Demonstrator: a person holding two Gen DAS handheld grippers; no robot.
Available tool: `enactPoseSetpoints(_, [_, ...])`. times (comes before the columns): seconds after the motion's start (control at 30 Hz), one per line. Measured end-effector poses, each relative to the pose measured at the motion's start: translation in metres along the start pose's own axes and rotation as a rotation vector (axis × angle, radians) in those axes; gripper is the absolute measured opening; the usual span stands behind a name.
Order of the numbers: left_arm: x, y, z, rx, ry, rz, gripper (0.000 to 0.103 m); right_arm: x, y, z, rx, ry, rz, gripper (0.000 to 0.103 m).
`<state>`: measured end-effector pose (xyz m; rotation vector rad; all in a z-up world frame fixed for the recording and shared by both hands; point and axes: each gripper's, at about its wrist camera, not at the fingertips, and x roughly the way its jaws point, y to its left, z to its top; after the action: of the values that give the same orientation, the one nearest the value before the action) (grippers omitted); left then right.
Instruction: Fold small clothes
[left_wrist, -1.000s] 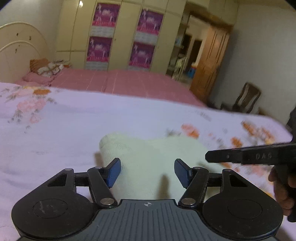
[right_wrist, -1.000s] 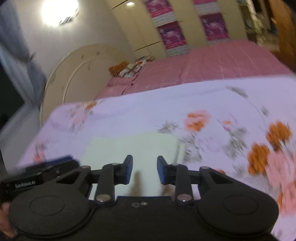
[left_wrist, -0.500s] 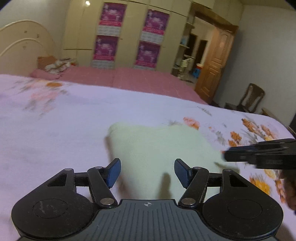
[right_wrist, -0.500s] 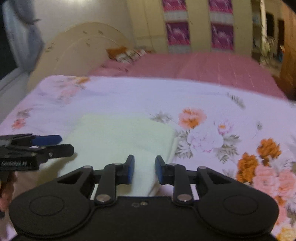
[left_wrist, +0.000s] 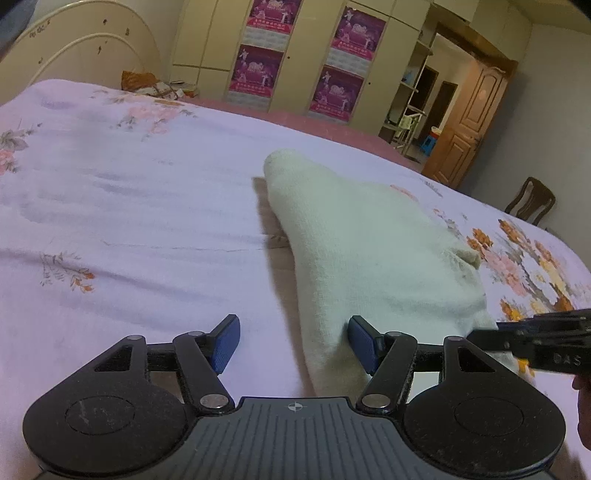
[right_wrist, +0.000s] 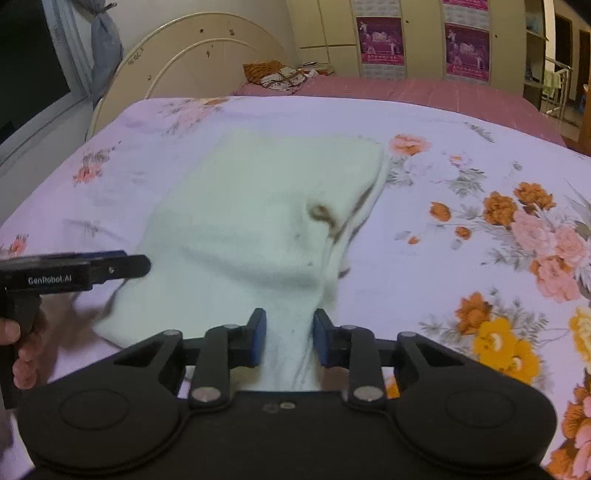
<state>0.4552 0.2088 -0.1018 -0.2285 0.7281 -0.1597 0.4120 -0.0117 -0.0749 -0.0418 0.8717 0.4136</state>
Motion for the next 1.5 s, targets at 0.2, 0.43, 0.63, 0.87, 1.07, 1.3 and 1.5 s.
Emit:
enactPoseSetpoints(0.2, [-0.013, -0.003, 0.0, 0.01, -0.006, -0.03, 0.064, -0.009, 0.003, 0.006, -0.023, -0.059, -0.072, 0.006])
enactPoseSetpoints(0.43, [-0.014, -0.01, -0.013, 0.068, 0.023, 0.013, 0.064, 0.003, -0.012, -0.004, 0.01, -0.016, -0.067, 0.007])
enactPoseSetpoints(0.63, [-0.035, -0.024, -0.015, 0.124, 0.022, 0.051, 0.064, -0.03, -0.005, -0.008, 0.024, -0.093, -0.075, 0.019])
enactPoseSetpoints(0.87, [-0.047, -0.029, -0.033, 0.098, 0.029, 0.11, 0.064, -0.02, -0.001, -0.03, -0.008, -0.017, -0.1, 0.019])
enactPoseSetpoints(1.07, [-0.097, -0.05, -0.049, 0.093, -0.039, 0.159, 0.103, -0.079, 0.005, -0.049, 0.038, -0.109, -0.116, 0.034])
enactPoseSetpoints(1.3, [-0.18, -0.092, -0.066, 0.093, -0.119, 0.119, 0.103, -0.16, 0.027, -0.079, 0.062, -0.196, -0.148, 0.087])
enactPoseSetpoints(1.5, [-0.262, -0.123, -0.086, 0.099, -0.182, 0.099, 0.103, -0.23, 0.048, -0.1, 0.103, -0.255, -0.153, 0.102])
